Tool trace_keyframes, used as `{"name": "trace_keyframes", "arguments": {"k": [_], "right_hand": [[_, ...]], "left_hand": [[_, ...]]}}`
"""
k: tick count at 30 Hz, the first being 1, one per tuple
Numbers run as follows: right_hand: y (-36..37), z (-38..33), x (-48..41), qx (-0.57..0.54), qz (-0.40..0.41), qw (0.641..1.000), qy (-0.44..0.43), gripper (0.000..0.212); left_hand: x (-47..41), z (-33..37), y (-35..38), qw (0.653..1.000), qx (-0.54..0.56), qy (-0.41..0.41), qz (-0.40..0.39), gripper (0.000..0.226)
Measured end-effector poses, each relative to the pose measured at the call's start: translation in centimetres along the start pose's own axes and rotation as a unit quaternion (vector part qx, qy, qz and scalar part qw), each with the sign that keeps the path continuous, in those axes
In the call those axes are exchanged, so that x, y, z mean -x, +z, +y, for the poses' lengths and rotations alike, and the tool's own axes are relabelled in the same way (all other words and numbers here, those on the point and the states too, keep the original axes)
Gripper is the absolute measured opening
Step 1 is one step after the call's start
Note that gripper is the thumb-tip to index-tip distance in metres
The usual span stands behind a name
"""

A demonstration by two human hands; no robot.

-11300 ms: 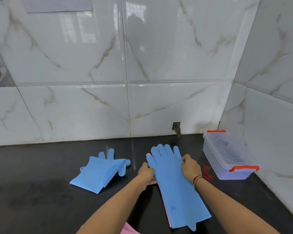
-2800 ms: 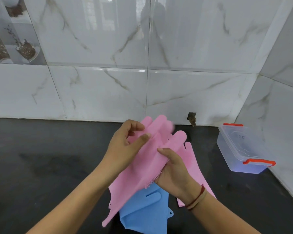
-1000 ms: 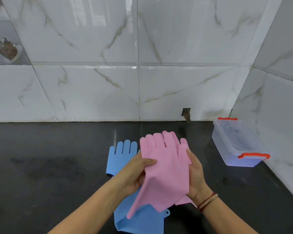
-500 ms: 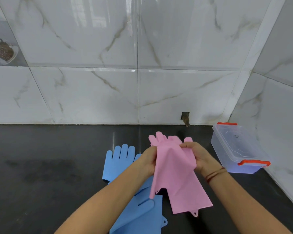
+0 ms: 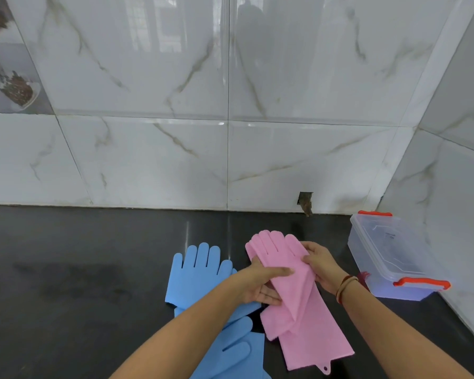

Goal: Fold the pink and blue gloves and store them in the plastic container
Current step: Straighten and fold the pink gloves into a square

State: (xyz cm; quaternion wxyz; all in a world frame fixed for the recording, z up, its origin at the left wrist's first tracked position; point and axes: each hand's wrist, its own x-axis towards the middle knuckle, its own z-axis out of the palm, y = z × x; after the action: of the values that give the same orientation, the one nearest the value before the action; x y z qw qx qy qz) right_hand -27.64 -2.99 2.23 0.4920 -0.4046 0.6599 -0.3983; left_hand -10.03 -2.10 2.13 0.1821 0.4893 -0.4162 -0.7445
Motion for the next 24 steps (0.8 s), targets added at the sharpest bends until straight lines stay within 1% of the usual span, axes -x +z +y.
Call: {"name": "trace_keyframes", "arguments": {"k": [2,4,5,8,9,10,11,12,13,14,15,16,17,18,19,20,22,24], "right_hand": [[0.3,-0.4,-0.6,-0.011,0.032,0.999,-0.013,0.038],[0.4,-0.4,-1.1,-0.003,0.064,0.998,-0.01,0.038],[0.4,-0.2,-1.3,0.01,0.075,0.997,-0.001,0.034],[0.1,0.6,-1.4,0.011,0.071,0.996,0.047,0.016],[-0.1,0.7,-1.3,-0.008,0.058,0.996,0.067,0.018],[-0.4,0.9,-1.1,-0.033,0.034,0.995,0.087,0.027],[-0.8,1.0,-0.7,-0.056,-0.003,0.993,0.106,0.04],[-1.3,1.1,-0.3,-0.062,-0.05,0.989,0.125,0.052],[-1.7,1.2,0.3,-0.056,-0.103,0.984,0.136,0.06],[-2.1,1.5,0.7,-0.044,-0.151,0.978,0.137,0.063],[-2.5,1.8,1.0,-0.039,-0.19,0.972,0.132,0.063],[-2.8,2.0,1.1,-0.047,-0.218,0.967,0.121,0.059],[-3.0,2.4,1.1,-0.064,-0.234,0.964,0.111,0.055],[-3.1,2.6,1.1,-0.07,-0.242,0.962,0.102,0.051],[-3.2,2.7,1.1,-0.066,-0.241,0.964,0.095,0.047],[-3.2,2.7,1.1,-0.057,-0.231,0.967,0.092,0.043],[-3.6,2.4,1.1,-0.049,-0.206,0.972,0.1,0.04],[-4.4,2.0,1.0,-0.02,-0.21,0.971,0.113,0.047]], "left_hand": [[-0.1,0.3,0.5,0.998,0.054,0.006,-0.009,0.074],[-0.2,0.2,0.7,0.992,0.126,0.014,-0.006,0.062],[-0.3,-0.1,0.7,0.99,0.144,0.011,-0.001,0.057],[-1.0,-1.3,0.7,0.987,0.156,0.008,0.05,0.057],[-1.1,-1.8,0.5,0.984,0.167,0.01,0.061,0.058],[-1.2,-2.0,0.5,0.979,0.193,0.012,0.061,0.054],[-1.0,-2.2,0.4,0.973,0.227,0.013,0.051,0.046],[-1.1,-2.2,0.5,0.966,0.254,0.007,0.048,0.035],[-1.2,-1.9,0.7,0.96,0.275,0.004,0.062,0.026],[-1.5,-1.6,0.9,0.949,0.302,0.007,0.087,0.025],[-2.1,-1.2,1.1,0.919,0.384,-0.009,0.088,0.025],[-2.1,-1.0,1.0,0.912,0.399,-0.001,0.092,0.025],[-2.5,-1.1,1.0,0.924,0.371,0.011,0.095,0.022],[-2.4,-1.3,1.3,0.94,0.322,0.018,0.108,0.025],[-2.2,-1.7,1.2,0.956,0.267,0.028,0.114,0.034],[-2.1,-2.0,1.0,0.963,0.245,0.031,0.112,0.044],[-2.3,-2.5,0.7,0.967,0.228,0.048,0.101,0.056],[-1.8,-2.4,0.8,0.969,0.22,0.044,0.098,0.061]]}}
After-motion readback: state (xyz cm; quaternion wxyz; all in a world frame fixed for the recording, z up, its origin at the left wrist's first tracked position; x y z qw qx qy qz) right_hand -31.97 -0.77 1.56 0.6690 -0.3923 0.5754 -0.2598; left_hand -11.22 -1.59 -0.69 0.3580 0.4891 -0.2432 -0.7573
